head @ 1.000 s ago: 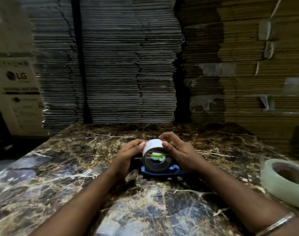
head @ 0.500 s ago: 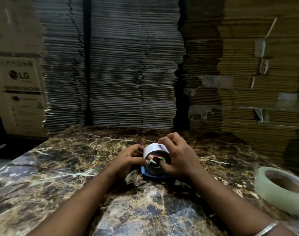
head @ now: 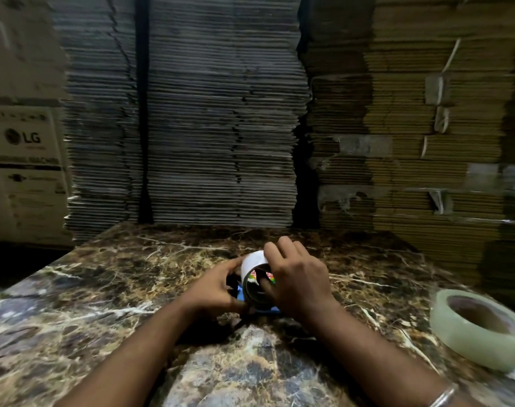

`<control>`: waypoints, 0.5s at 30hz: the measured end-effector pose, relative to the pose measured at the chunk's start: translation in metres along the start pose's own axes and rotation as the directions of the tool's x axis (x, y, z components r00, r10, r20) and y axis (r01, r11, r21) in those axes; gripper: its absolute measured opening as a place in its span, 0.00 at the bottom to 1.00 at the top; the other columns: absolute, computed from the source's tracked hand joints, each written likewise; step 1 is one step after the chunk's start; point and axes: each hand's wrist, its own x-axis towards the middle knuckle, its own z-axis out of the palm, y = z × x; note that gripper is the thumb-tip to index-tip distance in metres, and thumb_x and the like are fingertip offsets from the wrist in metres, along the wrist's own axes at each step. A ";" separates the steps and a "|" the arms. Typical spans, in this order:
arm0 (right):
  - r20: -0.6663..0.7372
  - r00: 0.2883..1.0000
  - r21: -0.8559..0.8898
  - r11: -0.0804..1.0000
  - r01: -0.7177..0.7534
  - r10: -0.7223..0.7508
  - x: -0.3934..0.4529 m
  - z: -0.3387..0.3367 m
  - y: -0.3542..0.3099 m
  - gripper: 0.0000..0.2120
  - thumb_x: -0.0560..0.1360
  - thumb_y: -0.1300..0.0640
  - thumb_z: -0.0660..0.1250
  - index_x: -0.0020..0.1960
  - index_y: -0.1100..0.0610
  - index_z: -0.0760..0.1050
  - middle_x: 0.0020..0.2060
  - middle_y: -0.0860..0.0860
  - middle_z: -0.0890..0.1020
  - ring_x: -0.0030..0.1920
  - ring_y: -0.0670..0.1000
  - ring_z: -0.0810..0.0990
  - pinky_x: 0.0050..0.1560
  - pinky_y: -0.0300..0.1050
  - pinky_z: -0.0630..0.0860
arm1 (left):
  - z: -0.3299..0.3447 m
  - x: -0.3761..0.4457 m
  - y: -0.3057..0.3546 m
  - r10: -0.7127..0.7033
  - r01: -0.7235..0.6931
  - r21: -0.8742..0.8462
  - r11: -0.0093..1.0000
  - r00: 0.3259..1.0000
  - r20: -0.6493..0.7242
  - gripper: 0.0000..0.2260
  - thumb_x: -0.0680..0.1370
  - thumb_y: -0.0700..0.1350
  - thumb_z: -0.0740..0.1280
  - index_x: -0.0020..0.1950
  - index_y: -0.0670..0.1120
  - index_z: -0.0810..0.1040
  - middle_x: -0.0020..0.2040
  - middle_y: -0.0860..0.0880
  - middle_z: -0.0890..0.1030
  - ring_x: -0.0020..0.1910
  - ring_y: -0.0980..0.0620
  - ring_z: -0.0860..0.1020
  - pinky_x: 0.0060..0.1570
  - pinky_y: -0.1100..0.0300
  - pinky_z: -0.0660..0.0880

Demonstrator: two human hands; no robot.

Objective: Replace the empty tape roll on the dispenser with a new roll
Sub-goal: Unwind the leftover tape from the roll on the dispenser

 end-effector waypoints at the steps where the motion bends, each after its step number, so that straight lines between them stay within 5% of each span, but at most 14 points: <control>1: 0.000 1.000 -0.005 1.000 -0.010 0.010 0.000 -0.001 -0.001 0.16 0.63 0.43 0.66 0.45 0.52 0.72 0.40 0.50 0.76 0.37 0.54 0.78 0.25 0.45 0.71 | 0.000 0.000 -0.001 0.001 -0.001 -0.002 1.000 1.000 0.001 0.35 0.61 0.33 0.80 0.59 0.61 0.73 0.50 0.60 0.85 0.51 0.62 0.82 0.48 0.65 0.78; 6: 0.034 0.990 0.009 0.991 -0.137 0.136 0.002 -0.009 -0.001 0.16 0.64 0.40 0.61 0.42 0.52 0.71 0.37 0.49 0.77 0.33 0.53 0.81 0.23 0.42 0.64 | 0.001 0.000 -0.002 -0.030 0.030 0.017 0.999 1.000 -0.008 0.37 0.62 0.31 0.78 0.66 0.53 0.72 0.50 0.48 0.84 0.47 0.59 0.83 0.46 0.62 0.80; 11: 0.103 0.949 0.053 0.951 -0.304 0.297 0.005 -0.018 0.008 0.18 0.72 0.41 0.59 0.53 0.53 0.71 0.51 0.52 0.81 0.49 0.60 0.83 0.38 0.47 0.66 | 0.003 0.001 0.000 -0.052 0.053 0.057 0.997 0.998 -0.025 0.37 0.63 0.30 0.78 0.66 0.52 0.69 0.51 0.47 0.83 0.43 0.62 0.82 0.49 0.60 0.80; 13: 0.123 0.928 0.054 0.931 -0.361 0.353 0.006 -0.022 0.011 0.17 0.72 0.42 0.59 0.52 0.54 0.73 0.50 0.55 0.82 0.50 0.60 0.82 0.39 0.47 0.67 | 0.003 0.002 0.000 -0.047 0.048 0.062 0.997 0.999 -0.011 0.36 0.63 0.28 0.77 0.64 0.51 0.70 0.49 0.50 0.82 0.41 0.67 0.81 0.47 0.64 0.79; 15: 0.153 0.907 0.036 0.915 -0.401 0.392 0.006 -0.025 0.016 0.17 0.71 0.43 0.59 0.51 0.55 0.75 0.49 0.56 0.83 0.50 0.61 0.82 0.40 0.47 0.67 | 0.001 0.003 -0.005 -0.066 0.067 0.057 0.996 0.998 -0.010 0.40 0.60 0.32 0.80 0.69 0.46 0.70 0.49 0.49 0.83 0.44 0.61 0.82 0.50 0.59 0.80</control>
